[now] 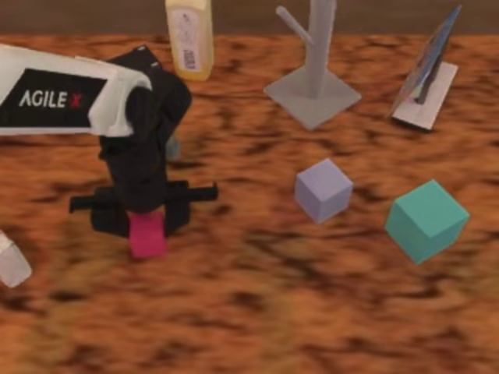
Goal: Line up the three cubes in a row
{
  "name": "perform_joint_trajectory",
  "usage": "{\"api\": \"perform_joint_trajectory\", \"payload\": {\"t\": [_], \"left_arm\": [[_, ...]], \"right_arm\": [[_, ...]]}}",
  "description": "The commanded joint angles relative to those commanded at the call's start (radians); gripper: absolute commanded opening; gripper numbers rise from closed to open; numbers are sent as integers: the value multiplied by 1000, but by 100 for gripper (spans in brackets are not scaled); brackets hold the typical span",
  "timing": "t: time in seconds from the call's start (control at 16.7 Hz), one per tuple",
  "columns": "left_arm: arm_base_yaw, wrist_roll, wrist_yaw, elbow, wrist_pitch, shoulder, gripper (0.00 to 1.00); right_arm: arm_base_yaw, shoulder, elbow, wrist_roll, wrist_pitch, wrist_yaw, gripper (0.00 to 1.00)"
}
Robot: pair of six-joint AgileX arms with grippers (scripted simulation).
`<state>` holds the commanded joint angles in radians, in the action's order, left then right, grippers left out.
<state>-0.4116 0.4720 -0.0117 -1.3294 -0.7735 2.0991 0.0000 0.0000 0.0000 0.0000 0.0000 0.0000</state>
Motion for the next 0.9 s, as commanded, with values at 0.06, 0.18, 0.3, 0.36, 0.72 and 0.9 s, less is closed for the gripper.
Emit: {"api": "perform_joint_trajectory", "payload": {"t": [0.06, 0.18, 0.3, 0.36, 0.72, 0.9], "left_arm": [[1, 1, 0, -10, -14, -5, 0], [7, 4, 0, -44, -70, -27, 0], [13, 5, -1, -84, -151, -57, 0], [15, 5, -1, -103, -189, -72, 0], [13, 1, -1, -136, -241, -101, 0], [-12, 21, -1, -172, -263, -73, 0]], "right_arm": [[0, 0, 0, 0, 0, 0, 100], [0, 0, 0, 0, 0, 0, 100], [0, 0, 0, 0, 0, 0, 100], [0, 0, 0, 0, 0, 0, 100], [0, 0, 0, 0, 0, 0, 100], [0, 0, 0, 0, 0, 0, 100]]}}
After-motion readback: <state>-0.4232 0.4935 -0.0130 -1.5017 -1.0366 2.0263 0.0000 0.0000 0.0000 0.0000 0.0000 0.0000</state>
